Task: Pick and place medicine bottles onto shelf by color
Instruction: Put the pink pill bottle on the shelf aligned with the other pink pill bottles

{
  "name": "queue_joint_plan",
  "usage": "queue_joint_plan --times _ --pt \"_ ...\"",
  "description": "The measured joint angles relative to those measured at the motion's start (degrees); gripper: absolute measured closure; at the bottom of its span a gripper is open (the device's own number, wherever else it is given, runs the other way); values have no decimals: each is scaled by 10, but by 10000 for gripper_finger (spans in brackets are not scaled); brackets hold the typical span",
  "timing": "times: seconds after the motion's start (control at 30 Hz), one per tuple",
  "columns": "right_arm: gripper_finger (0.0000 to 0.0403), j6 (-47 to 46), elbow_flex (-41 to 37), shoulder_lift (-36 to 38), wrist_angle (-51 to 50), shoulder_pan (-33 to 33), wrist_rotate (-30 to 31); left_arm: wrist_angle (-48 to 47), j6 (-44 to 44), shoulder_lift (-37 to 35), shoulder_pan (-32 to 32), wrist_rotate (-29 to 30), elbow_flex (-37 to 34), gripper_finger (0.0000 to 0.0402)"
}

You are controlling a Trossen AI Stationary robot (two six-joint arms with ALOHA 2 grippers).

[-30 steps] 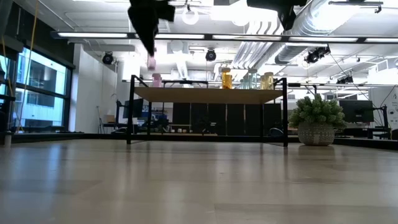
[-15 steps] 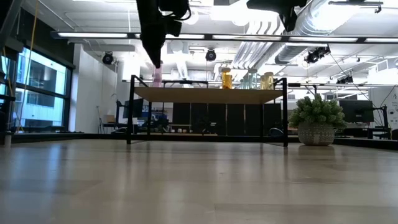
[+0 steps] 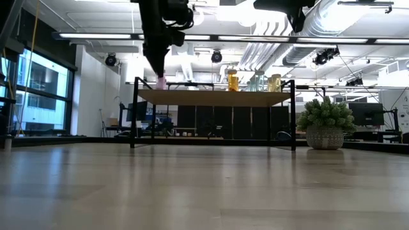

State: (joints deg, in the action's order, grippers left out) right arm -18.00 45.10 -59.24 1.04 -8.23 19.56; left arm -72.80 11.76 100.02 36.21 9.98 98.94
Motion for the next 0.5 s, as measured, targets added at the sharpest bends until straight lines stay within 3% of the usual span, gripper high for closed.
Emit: queue_joint_plan --times 0.5 --pt "402 0 0 0 0 0 1 -4 4 0 -2 19 0 280"
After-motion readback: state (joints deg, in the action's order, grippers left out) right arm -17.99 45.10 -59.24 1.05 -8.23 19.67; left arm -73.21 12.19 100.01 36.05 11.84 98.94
